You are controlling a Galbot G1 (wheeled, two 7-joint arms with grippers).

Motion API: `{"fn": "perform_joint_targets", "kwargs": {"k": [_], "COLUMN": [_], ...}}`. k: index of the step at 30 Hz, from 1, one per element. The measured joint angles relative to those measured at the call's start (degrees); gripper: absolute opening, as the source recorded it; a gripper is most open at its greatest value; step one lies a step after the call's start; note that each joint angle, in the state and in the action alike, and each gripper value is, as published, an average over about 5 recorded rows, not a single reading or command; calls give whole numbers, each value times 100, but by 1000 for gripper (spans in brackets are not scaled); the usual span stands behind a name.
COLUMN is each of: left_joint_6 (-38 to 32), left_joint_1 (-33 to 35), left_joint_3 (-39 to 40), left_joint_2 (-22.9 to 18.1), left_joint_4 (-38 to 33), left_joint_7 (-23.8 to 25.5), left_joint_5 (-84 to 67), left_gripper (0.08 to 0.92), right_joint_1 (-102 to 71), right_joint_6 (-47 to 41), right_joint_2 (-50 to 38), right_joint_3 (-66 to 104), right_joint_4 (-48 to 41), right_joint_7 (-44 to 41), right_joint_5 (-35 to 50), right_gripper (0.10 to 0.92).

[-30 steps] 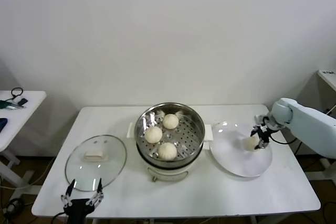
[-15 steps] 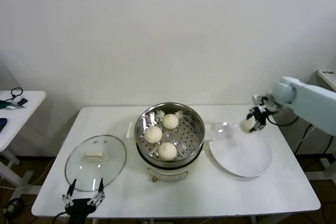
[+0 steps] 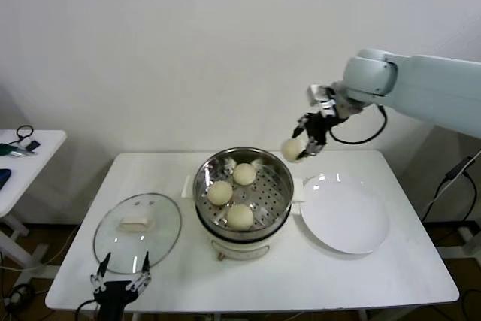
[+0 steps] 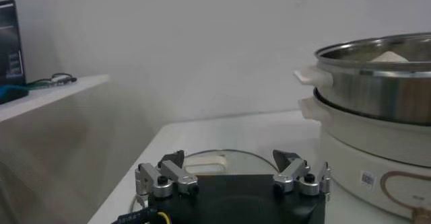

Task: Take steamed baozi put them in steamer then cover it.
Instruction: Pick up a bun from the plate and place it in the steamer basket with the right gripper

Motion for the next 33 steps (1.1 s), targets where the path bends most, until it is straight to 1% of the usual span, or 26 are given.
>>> {"fn": "perform_joint_targets", "kwargs": {"k": [4,10,27,30,33], "left_joint_6": [-1,0,9,11,28], "left_joint_1": [19,7,-24,-24,-20], "left_joint_3": [-44,-82,-134,-137,-141], "left_joint_2": [15,15,-6,-7,-9], "left_joint_4": [-28,-40,-21,-24,-37], "left_joint_7": [-6,-11,-12,-13,-13], "left_joint_5": [-40,-62,-78,-80,-84], "left_gripper": [823,823,823,823,823], "right_joint_1": [-134,-552,-1528,-1608,-1623], "right_joint_6": [-182,-353,-438,-426,-385], "right_joint_2": [252,525,908,916,896], "right_joint_3": [-13,-14,111,144,196], "right_joint_4": [183,204,-395,-451,-472], "right_joint_7": [166,325,477,499,490], "right_joint_5": [138,70,-431,-475,-471], "right_gripper": [619,619,628,683,765]}}
